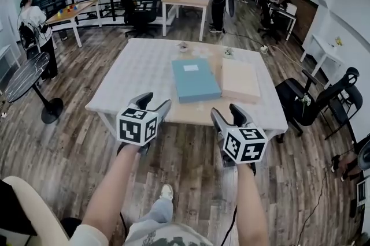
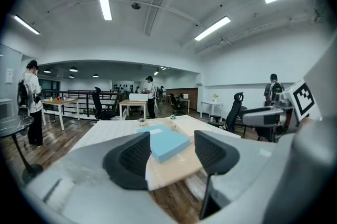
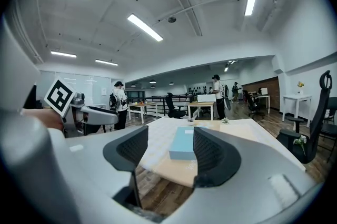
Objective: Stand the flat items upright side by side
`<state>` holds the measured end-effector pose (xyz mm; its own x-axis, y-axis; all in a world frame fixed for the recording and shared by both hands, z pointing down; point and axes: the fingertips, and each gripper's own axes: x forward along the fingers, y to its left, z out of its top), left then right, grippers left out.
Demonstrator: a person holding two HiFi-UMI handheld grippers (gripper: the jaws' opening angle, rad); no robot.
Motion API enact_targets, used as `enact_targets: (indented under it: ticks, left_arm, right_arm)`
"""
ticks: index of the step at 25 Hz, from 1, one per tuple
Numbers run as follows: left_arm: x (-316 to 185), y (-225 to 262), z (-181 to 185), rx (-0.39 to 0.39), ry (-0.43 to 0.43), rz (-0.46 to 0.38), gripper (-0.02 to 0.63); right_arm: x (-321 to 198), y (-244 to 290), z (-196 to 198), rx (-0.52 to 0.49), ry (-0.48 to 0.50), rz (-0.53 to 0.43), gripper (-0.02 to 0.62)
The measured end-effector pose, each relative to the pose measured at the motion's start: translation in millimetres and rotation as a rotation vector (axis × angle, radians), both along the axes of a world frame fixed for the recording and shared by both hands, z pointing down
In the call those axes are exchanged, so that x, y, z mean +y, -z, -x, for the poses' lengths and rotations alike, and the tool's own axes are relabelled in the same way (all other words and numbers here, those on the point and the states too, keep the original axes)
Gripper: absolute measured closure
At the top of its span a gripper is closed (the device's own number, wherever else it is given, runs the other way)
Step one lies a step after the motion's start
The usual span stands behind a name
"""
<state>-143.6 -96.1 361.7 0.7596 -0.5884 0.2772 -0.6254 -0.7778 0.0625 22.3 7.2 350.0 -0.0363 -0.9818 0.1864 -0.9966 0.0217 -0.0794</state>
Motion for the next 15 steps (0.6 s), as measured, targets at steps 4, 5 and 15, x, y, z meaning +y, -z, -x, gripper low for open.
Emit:
enact_targets:
  ticks: [4,5,15]
  left_arm:
    - [-55,-3,-9,0.004,-0.001,0.016,0.333]
    - [-68,-4,-11,0.003,0.000,0.021,0.333]
    - [-189,-9,-28,-0.001,0.011,0.050,0.325]
  right_arm:
    - [-51,-2,-11,-0.002,-0.005,0.014,0.334]
    - [-64,-3,-13,-0.005,-0.005,0.019,0.330]
    - [-181,-9,-36,0.000,-0.005,0.058,0.308]
